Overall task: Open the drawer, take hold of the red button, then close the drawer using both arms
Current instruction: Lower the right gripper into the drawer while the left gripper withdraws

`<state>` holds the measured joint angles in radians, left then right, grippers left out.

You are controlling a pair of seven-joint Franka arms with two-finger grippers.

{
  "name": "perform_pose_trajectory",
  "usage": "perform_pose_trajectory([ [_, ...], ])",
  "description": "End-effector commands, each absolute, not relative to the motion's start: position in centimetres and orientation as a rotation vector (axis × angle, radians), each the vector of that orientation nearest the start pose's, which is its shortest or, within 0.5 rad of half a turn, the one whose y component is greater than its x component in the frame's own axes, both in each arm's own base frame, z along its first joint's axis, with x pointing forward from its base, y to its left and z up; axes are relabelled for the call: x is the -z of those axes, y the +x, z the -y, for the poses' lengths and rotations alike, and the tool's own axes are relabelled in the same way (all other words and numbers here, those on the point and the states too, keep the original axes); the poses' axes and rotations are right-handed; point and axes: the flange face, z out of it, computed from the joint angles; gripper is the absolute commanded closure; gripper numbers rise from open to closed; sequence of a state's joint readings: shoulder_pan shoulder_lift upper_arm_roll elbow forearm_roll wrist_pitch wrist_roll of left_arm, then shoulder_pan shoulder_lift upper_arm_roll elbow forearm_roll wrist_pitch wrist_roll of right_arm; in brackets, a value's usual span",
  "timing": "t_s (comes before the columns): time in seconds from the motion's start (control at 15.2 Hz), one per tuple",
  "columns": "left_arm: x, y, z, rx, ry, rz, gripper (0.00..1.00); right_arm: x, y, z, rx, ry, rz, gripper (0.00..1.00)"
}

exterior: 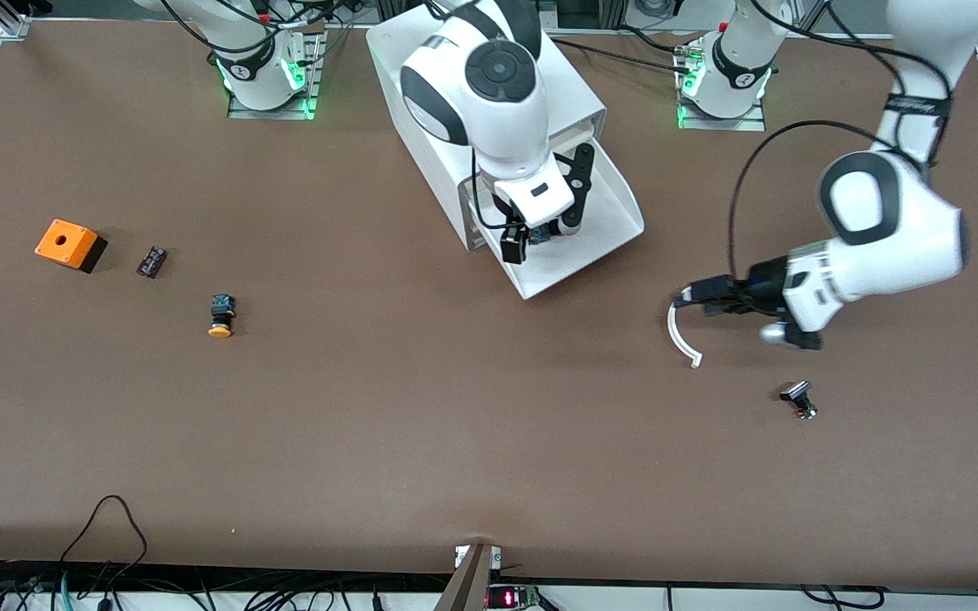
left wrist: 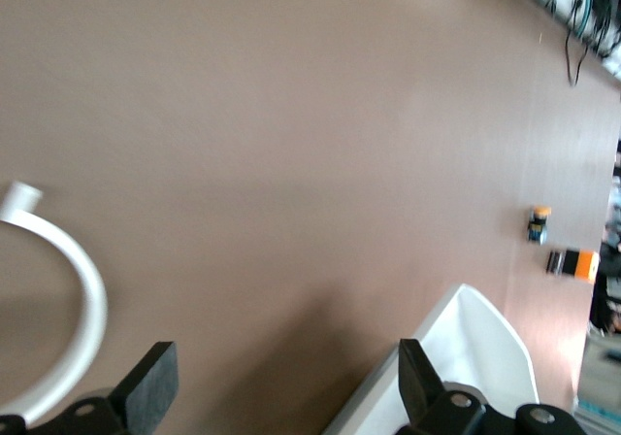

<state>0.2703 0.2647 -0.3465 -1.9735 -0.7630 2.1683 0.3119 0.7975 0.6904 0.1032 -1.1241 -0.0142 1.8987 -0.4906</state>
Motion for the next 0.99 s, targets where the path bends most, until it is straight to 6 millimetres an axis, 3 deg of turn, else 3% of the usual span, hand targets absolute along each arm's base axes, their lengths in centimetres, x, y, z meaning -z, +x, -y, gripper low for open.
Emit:
perform_pose_trajectory([
  [0.0,-40.2,59.2,6.1,-0.121,2.515,-0.051,0.0,-40.2,48.2,-59.0,0.12,-2.343,2.017,0.0],
  [0.07,-42.7,59.2,4.1,-0.17,2.599,0.003,0.0,-39.5,48.2,-59.1,0.107,-2.326,2.044,0.0],
  [0.26,-48.8,58.6,3.3,-0.127,2.753,0.199,0.0,-37.6,47.4,-59.8,0.065,-2.306,2.109,0.0],
  [0.46,-53.2,58.4,2.3,-0.105,2.916,0.265,0.0,-36.4,46.8,-60.2,0.041,-2.304,2.149,0.0],
  [0.72,-56.7,57.2,1.3,-0.003,3.1,0.27,0.0,-34.6,45.9,-61.2,0.023,-2.287,2.172,0.0],
  [0.92,-56.7,57.0,0.9,0.032,3.18,0.219,0.0,-33.9,45.5,-61.5,0.013,-2.286,2.202,0.0],
])
